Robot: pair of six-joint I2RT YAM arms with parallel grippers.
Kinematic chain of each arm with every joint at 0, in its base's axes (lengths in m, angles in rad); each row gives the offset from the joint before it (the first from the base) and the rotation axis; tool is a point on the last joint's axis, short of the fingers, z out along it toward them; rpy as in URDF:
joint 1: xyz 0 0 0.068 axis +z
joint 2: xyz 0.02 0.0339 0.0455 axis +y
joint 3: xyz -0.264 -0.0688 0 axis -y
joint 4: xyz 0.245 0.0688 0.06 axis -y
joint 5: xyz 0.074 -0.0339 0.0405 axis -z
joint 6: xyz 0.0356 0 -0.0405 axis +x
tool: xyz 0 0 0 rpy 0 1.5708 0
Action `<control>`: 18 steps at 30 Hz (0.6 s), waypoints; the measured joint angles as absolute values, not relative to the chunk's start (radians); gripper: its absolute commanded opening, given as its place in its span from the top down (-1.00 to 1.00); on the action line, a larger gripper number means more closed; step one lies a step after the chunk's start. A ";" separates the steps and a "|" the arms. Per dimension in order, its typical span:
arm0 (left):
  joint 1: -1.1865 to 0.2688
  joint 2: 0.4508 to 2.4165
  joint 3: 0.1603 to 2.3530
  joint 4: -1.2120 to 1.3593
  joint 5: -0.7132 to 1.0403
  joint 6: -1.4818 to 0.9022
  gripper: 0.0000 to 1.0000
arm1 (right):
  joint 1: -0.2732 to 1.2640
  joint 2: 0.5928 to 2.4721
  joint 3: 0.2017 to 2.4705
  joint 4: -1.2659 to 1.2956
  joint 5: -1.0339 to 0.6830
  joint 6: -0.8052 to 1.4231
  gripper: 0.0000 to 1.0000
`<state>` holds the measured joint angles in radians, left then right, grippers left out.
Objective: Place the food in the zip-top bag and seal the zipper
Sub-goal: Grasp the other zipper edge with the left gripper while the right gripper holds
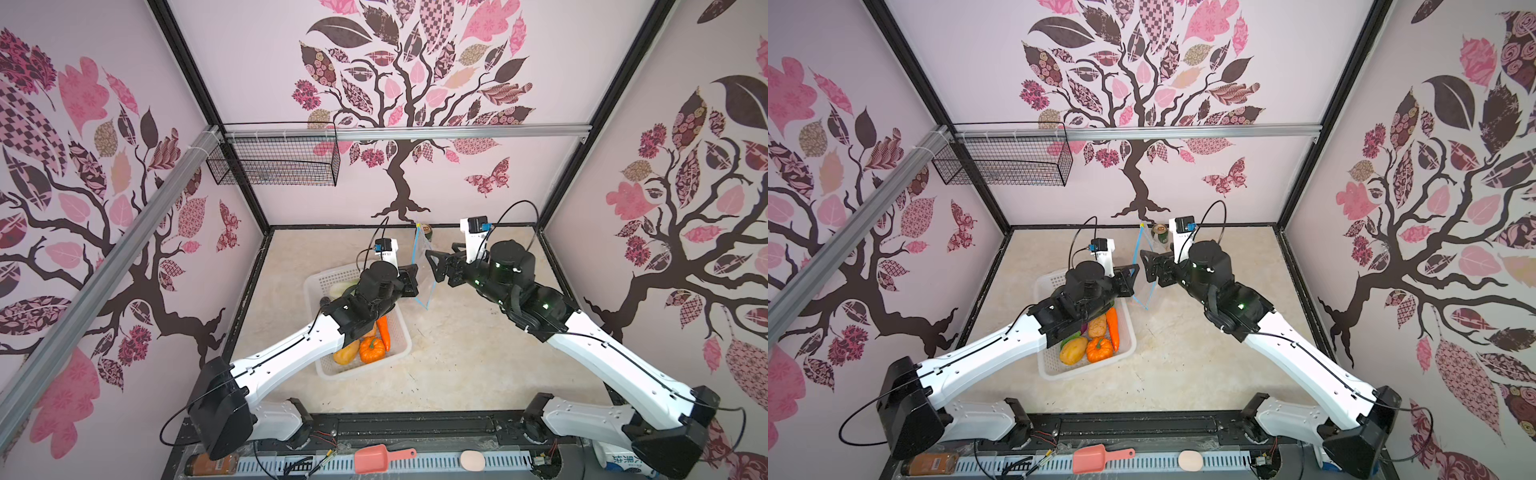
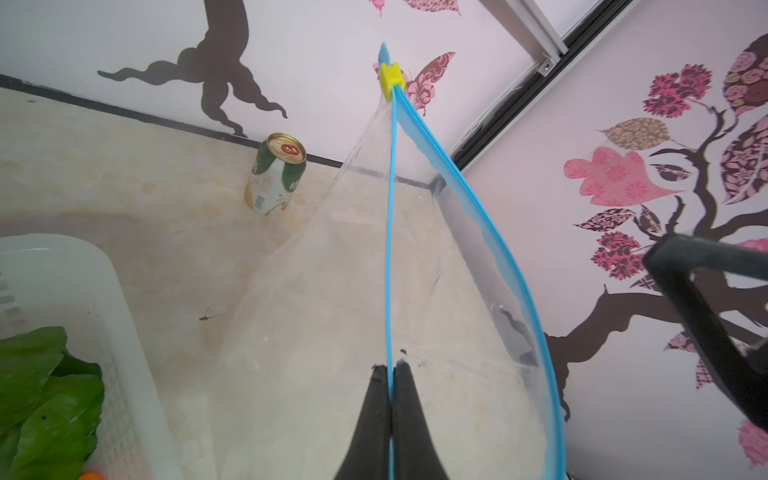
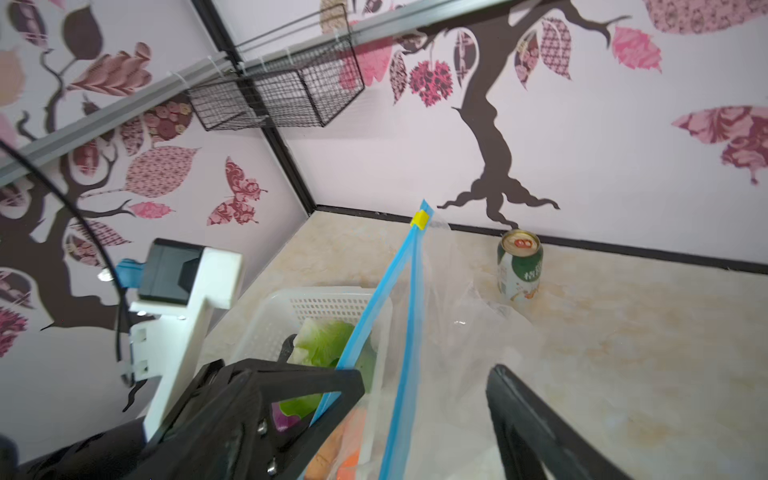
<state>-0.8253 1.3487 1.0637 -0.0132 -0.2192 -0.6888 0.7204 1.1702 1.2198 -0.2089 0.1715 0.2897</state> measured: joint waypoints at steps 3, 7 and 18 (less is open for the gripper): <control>-0.825 1.357 1.064 -0.011 -0.240 -0.693 1.00 | 0.719 1.215 1.219 -0.258 0.226 0.312 -0.44; -0.825 1.357 1.064 0.002 -0.253 -0.699 1.00 | 0.719 1.271 1.222 -0.311 0.250 0.319 -0.43; -0.826 1.357 1.064 0.010 -0.257 -0.715 1.00 | 0.734 1.282 1.255 -0.332 0.223 0.314 -0.55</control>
<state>-0.8257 1.3571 1.0637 0.0101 -0.2569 -0.7147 0.7341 1.2823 1.2552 -0.3317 0.2230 0.3141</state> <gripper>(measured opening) 0.051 0.766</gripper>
